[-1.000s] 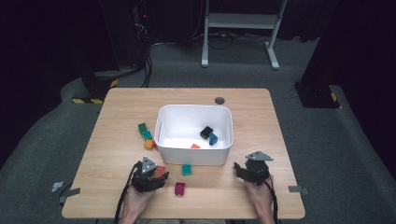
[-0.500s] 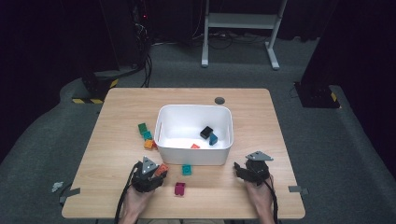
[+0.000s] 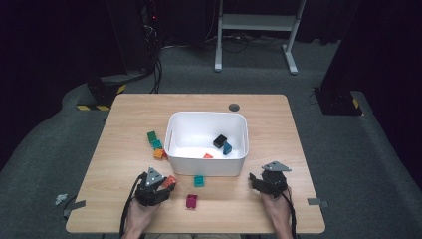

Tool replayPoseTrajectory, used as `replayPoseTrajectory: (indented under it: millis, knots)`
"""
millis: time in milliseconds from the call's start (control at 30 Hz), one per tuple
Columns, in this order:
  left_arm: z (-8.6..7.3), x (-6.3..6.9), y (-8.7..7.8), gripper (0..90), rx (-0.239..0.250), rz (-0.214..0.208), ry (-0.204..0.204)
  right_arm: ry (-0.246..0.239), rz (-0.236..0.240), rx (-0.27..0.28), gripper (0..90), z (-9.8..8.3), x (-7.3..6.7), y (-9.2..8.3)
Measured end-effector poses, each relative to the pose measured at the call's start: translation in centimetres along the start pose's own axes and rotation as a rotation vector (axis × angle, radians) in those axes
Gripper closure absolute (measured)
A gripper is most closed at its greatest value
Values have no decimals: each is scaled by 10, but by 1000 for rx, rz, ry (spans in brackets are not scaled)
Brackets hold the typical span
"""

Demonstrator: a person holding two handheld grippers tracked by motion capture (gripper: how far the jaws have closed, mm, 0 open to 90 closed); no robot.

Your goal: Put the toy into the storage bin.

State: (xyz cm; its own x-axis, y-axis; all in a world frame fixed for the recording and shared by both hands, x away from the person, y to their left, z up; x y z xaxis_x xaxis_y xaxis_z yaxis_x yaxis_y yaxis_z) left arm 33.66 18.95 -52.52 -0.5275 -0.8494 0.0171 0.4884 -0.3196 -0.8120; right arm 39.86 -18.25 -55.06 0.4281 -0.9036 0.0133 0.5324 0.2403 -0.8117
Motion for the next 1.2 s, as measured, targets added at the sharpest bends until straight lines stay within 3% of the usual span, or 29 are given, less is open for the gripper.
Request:
replayPoseTrajectory:
  millis: [233,533,967,1200]
  knots:
    - [-2,-8,-11,588,2,-29,17,-1,0,1,348,0,0,0]
    - [5,-23,-37,588,43,-43,-9,-1,0,0,348,0,0,0]
    - [29,-36,-65,588,76,-84,3,-1,0,1,348,0,0,0]
    - [44,-46,-84,588,118,-107,-17,-1,0,0,348,0,0,0]
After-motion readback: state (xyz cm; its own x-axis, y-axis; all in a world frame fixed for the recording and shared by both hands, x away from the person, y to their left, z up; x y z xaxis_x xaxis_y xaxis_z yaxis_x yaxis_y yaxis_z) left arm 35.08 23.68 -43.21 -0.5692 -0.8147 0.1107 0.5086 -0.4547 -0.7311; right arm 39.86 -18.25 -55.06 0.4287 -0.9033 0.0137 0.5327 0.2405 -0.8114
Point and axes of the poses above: each handheld gripper's, and its own axes: y roughly forward along the jaws, z roughly out of its top, x roughly to its right, the point moved 4 cm from there along y, roughly forward along the jaws, and after that the axes turned 11 degrees about -x, right-handed, at the moved point
